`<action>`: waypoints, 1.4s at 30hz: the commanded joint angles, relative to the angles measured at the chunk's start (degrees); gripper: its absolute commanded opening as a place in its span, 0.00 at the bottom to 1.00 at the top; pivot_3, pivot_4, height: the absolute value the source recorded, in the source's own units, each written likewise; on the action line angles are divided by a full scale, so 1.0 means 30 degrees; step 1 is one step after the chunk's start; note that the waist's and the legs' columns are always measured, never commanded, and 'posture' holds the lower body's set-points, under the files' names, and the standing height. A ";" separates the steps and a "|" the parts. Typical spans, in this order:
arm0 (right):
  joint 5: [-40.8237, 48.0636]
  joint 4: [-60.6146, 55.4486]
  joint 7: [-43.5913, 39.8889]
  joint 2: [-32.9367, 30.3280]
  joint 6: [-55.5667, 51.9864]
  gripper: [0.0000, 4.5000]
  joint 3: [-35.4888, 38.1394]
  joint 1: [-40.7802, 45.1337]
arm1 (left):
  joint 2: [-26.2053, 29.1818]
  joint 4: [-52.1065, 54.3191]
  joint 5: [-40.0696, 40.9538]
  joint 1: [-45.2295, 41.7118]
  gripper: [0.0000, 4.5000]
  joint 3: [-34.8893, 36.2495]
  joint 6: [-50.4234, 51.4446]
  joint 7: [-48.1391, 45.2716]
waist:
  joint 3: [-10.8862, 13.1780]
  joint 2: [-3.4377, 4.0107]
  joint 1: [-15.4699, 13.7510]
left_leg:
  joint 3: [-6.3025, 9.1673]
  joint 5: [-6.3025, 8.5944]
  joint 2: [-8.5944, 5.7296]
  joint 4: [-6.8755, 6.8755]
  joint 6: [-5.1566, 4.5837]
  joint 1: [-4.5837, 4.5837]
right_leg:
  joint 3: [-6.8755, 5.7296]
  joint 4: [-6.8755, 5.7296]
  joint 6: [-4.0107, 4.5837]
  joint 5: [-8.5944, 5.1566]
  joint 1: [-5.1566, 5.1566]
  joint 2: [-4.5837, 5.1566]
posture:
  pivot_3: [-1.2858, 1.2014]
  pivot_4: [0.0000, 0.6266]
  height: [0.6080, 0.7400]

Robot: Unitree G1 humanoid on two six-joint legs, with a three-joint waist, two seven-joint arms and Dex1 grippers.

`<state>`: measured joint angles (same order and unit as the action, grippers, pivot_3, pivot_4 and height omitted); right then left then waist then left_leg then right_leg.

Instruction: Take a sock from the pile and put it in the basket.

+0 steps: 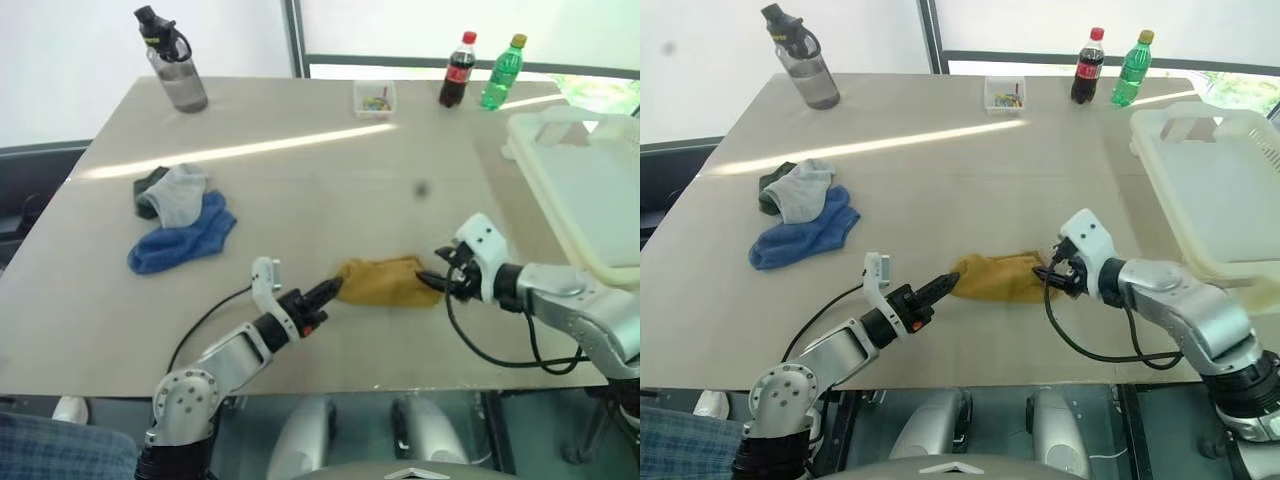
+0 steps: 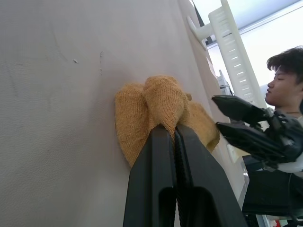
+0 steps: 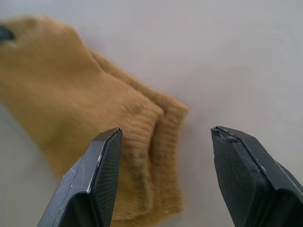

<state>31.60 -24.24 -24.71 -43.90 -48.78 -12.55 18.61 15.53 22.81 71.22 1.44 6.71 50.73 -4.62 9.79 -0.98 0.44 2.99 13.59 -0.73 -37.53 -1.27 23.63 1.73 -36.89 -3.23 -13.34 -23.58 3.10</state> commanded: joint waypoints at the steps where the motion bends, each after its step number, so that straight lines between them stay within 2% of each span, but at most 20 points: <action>1: -0.2516 0.0685 0.0146 0.0143 0.0869 0.68 -0.1140 0.0307 | -0.0095 0.0265 0.0239 -0.0047 0.00 0.0120 -0.0046 0.0032 | 0.0000 0.0000 0.0002 | 0.0002 0.0000 0.0001 0.0000 0.0001 -0.0002 | -0.0001 0.0000 0.0001 0.0000 -0.0001 -0.0002 | 0.52 0.24 1.00; 4: -0.3860 0.1055 -0.0365 -0.0079 0.0972 0.68 -0.2027 0.0104 | -0.0112 0.0283 0.0186 -0.0021 0.00 0.0192 -0.0104 0.0075 | -0.0014 -0.0005 0.0003 | 0.0002 0.0000 0.0000 0.0001 0.0002 -0.0008 | -0.0003 -0.0001 0.0002 0.0000 0.0001 -0.0004 | 0.52 0.24 1.00; 8: -0.4578 0.1277 -0.0370 0.0437 0.0575 0.68 -0.1868 -0.0020 | 0.0243 0.0281 -0.1248 -0.0046 0.00 0.0244 -0.0865 -0.0499 | -0.0037 -0.0020 0.0001 | -0.0003 0.0000 0.0000 0.0000 0.0002 -0.0032 | -0.0001 -0.0001 0.0002 0.0000 0.0021 -0.0001 | 0.52 0.24 1.00; 13: -0.4898 0.1274 -0.0544 0.0990 0.0141 0.68 -0.1622 -0.0128 | 0.0348 0.0481 -0.1735 0.0188 0.00 0.0840 -0.1798 -0.1543 | -0.0075 -0.0025 0.0019 | -0.0026 0.0000 0.0002 0.0000 0.0002 -0.0062 | 0.0012 -0.0012 0.0016 -0.0005 0.0028 -0.0004 | 0.52 0.24 1.00; 14: -0.4922 0.1218 -0.0602 0.1040 0.0099 0.69 -0.1629 -0.0148 | 0.0474 0.0700 -0.1747 0.0313 0.07 0.0782 -0.1790 -0.1838 | -0.0076 -0.0025 0.0021 | -0.0030 0.0000 0.0004 0.0000 0.0002 -0.0065 | 0.0015 -0.0014 0.0016 -0.0005 0.0028 -0.0003 | 0.52 0.24 1.00; 15: -0.4935 0.1152 -0.0659 0.1079 0.0040 0.69 -0.1612 -0.0173 | 0.0473 0.0821 -0.2195 0.0443 0.07 0.0754 -0.2075 -0.1898 | -0.0090 -0.0034 0.0040 | -0.0030 0.0000 0.0007 0.0000 0.0002 -0.0067 | 0.0016 -0.0016 0.0015 -0.0004 0.0029 -0.0003 | 0.52 0.24 1.00; 16: -0.4987 0.1106 -0.0725 0.1126 -0.0014 0.69 -0.1579 -0.0194 | 0.0449 0.0885 -0.2565 0.0531 0.16 0.0735 -0.2310 -0.1939 | -0.0093 -0.0031 0.0052 | -0.0032 0.0000 0.0006 0.0000 0.0002 -0.0067 | 0.0016 -0.0016 0.0011 -0.0002 0.0030 -0.0004 | 0.52 0.24 1.00; 17: -0.5033 0.1043 -0.0779 0.1140 -0.0070 0.69 -0.1532 -0.0236 | 0.0441 0.0884 -0.2515 0.0776 0.17 0.0918 -0.2470 -0.2262 | -0.0094 -0.0030 0.0048 | -0.0034 0.0000 0.0007 0.0001 0.0002 -0.0067 | 0.0018 -0.0017 0.0010 -0.0002 0.0030 -0.0004 | 0.52 0.24 1.00; 18: -0.5080 0.0998 -0.0813 0.1154 -0.0121 0.69 -0.1480 -0.0273 | 0.0461 0.0825 -0.2354 0.1056 0.29 0.1179 -0.2556 -0.2566 | -0.0101 -0.0038 0.0047 | -0.0032 0.0000 0.0009 0.0001 0.0001 -0.0067 | 0.0020 -0.0017 0.0010 -0.0002 0.0029 -0.0003 | 0.52 0.24 1.00; 24: -0.5346 0.0853 -0.0984 0.1296 -0.0319 0.69 -0.1329 -0.0469 | 0.1044 0.0285 -0.1544 0.1829 0.29 0.2259 -0.2405 -0.3999 | -0.0114 -0.0036 -0.0001 | -0.0029 0.0001 0.0021 0.0001 0.0001 -0.0067 | 0.0016 -0.0016 0.0031 -0.0014 0.0029 0.0000 | 0.52 0.24 1.00; 26: -0.5433 0.0824 -0.0997 0.1401 -0.0358 0.69 -0.1375 -0.0497 | 0.1194 -0.0190 -0.2073 0.1654 0.29 0.2119 -0.2289 -0.3883 | -0.0136 -0.0040 -0.0006 | -0.0029 0.0001 0.0021 0.0001 0.0001 -0.0068 | 0.0015 -0.0016 0.0042 -0.0021 0.0030 0.0000 | 0.52 0.24 1.00; 30: -0.5605 0.0734 -0.1054 0.1678 -0.0564 0.69 -0.1363 -0.0486 | 0.0848 -0.0839 -0.1166 0.0958 0.29 0.1458 -0.0730 -0.2846 | -0.0164 -0.0045 0.0000 | -0.0030 0.0002 0.0015 0.0001 0.0000 -0.0086 | 0.0016 -0.0014 0.0042 -0.0022 0.0052 0.0001 | 0.52 0.24 1.00; 36: -0.5738 0.0457 -0.1100 0.1931 -0.0875 0.69 -0.1163 -0.0559 | 0.1475 -0.1110 0.2164 0.0425 0.29 0.0937 0.3078 -0.1015 | -0.0163 -0.0043 0.0056 | -0.0027 0.0005 0.0025 0.0039 0.0000 -0.0264 | 0.0014 -0.0007 0.0045 -0.0035 0.0208 0.0001 | 0.52 0.24 1.00; 42: -0.5895 0.0325 -0.1142 0.2147 -0.1028 0.69 -0.1157 -0.0670 | 0.0686 -0.1989 0.3343 -0.0838 0.29 0.1096 0.3184 0.1091 | -0.0164 -0.0044 -0.0023 | -0.0003 0.0004 0.0026 0.0036 0.0000 -0.0291 | -0.0003 0.0010 0.0069 -0.0047 0.0255 0.0007 | 0.52 0.24 1.00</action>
<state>14.49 -23.28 -27.64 -37.65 -50.21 -15.27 17.81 18.30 16.95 79.52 -0.20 10.06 60.87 -2.21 9.30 -1.11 0.37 2.98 13.60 -0.66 -37.42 -1.27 22.75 1.72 -36.85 -3.03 -13.48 -22.80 3.13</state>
